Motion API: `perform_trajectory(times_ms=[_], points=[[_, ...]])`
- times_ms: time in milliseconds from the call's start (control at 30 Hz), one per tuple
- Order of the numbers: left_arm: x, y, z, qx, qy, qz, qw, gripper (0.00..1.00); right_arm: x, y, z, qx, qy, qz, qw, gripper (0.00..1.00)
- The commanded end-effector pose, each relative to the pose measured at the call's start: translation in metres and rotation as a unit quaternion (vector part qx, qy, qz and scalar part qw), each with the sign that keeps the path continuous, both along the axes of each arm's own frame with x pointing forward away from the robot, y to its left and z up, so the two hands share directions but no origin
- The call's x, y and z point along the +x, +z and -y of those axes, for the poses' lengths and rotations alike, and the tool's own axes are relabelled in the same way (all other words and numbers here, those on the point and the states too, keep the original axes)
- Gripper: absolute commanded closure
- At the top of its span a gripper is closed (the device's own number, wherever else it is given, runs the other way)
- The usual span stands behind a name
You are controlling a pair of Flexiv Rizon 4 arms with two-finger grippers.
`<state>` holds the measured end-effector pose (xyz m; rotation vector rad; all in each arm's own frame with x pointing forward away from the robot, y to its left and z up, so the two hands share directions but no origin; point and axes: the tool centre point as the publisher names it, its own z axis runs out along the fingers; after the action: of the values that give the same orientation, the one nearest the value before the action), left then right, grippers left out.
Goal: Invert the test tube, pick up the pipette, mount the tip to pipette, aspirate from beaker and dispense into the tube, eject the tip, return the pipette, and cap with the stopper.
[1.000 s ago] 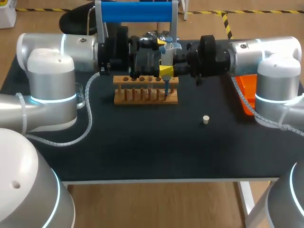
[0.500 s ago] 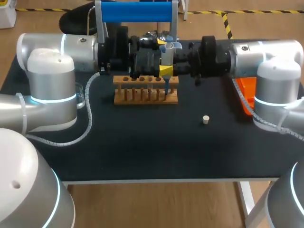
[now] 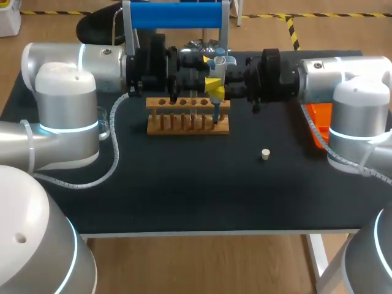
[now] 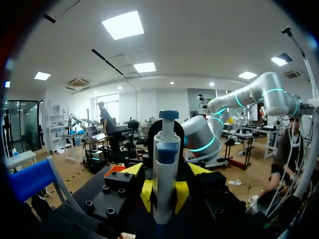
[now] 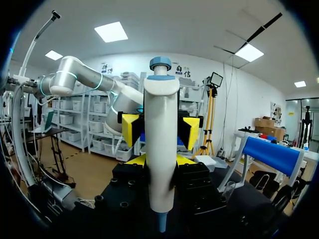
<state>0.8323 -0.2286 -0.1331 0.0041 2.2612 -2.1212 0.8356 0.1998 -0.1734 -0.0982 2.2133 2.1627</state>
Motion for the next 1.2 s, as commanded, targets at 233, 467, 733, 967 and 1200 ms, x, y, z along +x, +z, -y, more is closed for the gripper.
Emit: perform_trajectory(times_ms=[233, 467, 733, 967, 1200], points=[[0.0, 0.001, 0.0, 0.001, 0.001, 0.0, 1.0, 0.84, -0.001, -0.001, -0.003, -0.002, 0.001, -0.005, 1.0, 1.0], [0.0, 0.001, 0.0, 0.001, 0.001, 0.0, 1.0, 1.0, -0.001, -0.002, -0.004, -0.002, 0.004, -0.007, 1.0, 1.0], [0.0, 0.001, 0.0, 0.001, 0.001, 0.0, 1.0, 1.0, -0.001, -0.002, -0.004, -0.001, 0.026, -0.021, 0.999, 0.1], [0.0, 0.001, 0.0, 0.001, 0.001, 0.0, 1.0, 1.0, -0.003, 0.0, 0.005, -0.001, 0.034, -0.024, 0.999, 0.0], [0.0, 0.001, 0.0, 0.001, 0.001, 0.0, 1.0, 1.0, -0.002, 0.006, 0.031, 0.0, 0.049, -0.025, 0.998, 0.0]])
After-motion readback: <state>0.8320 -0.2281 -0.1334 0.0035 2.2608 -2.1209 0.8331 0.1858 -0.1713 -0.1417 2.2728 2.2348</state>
